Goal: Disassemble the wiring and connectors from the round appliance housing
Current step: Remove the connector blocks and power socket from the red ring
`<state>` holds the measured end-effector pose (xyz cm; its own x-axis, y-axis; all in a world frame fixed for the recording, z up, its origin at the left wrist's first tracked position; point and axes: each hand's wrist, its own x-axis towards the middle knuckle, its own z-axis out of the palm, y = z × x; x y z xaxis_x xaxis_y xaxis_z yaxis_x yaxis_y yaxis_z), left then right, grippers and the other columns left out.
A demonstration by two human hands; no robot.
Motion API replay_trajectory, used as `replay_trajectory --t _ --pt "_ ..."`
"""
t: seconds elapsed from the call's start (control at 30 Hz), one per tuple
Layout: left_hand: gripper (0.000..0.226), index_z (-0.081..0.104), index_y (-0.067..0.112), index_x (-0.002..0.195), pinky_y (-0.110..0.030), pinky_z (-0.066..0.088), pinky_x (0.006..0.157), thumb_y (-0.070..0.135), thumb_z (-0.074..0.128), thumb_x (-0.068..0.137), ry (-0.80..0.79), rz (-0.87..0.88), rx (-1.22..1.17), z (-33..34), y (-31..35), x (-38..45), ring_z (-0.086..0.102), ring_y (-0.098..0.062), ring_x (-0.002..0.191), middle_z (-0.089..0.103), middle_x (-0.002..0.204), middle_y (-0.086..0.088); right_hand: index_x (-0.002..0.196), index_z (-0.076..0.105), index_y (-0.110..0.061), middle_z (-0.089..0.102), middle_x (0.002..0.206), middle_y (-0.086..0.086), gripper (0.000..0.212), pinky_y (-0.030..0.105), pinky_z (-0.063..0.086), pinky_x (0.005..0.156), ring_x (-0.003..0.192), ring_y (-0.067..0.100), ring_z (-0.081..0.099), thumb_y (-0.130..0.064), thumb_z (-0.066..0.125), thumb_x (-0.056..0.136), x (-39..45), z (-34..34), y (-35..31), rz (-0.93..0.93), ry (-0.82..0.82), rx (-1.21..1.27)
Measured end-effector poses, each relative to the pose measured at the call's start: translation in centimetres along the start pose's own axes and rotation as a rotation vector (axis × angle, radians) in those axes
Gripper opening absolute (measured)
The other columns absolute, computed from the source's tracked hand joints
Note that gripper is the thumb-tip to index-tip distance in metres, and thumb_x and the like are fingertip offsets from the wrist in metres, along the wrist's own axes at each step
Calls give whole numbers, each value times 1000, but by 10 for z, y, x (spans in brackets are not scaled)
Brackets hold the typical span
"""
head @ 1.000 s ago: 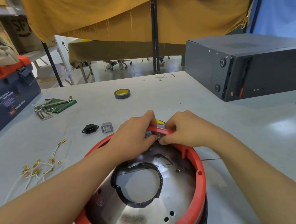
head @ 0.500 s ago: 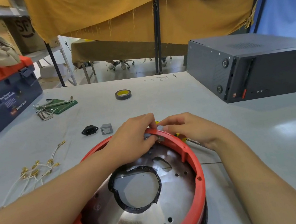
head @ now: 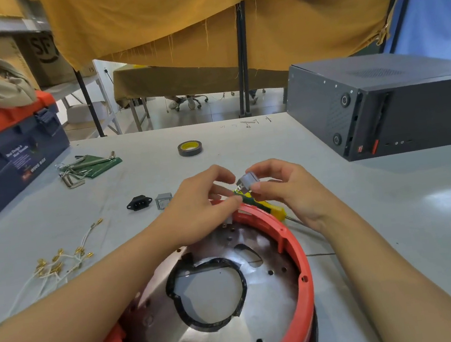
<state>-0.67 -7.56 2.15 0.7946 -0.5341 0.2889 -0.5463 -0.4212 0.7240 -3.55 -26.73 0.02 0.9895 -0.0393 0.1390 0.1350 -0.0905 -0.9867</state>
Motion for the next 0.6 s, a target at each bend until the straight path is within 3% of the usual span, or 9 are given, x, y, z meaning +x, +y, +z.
replay_trajectory --t 0.1,0.33,0.47,0.6 --pt "29 57 24 113 -20 52 83 29 65 85 42 -65 -100 -4 0 3 65 -2 91 64 111 9 100 68 -22 73 95 7 27 22 55 73 86 21 71 -3 71 80 -2 8 -1 -60 -7 -4" --pt "21 67 23 99 -42 54 88 27 73 80 33 -87 -119 -14 -2 10 69 -11 87 73 93 5 105 70 -26 72 103 -1 32 32 57 82 97 20 68 -2 66 84 -5 24 -1 -161 -56 -26" --pt "21 66 25 103 -38 54 85 28 69 83 80 -110 -80 -37 -7 19 68 -20 89 72 94 4 111 68 -29 70 109 -7 31 31 55 87 99 17 68 -8 64 88 -7 25 -2 -124 -69 -16" --pt "23 63 31 108 -28 57 74 19 63 88 79 -158 -97 -70 -23 24 69 -18 81 69 100 7 106 70 -26 72 105 -10 21 27 52 91 98 8 67 -15 63 90 -9 27 -3 -73 -82 -104"
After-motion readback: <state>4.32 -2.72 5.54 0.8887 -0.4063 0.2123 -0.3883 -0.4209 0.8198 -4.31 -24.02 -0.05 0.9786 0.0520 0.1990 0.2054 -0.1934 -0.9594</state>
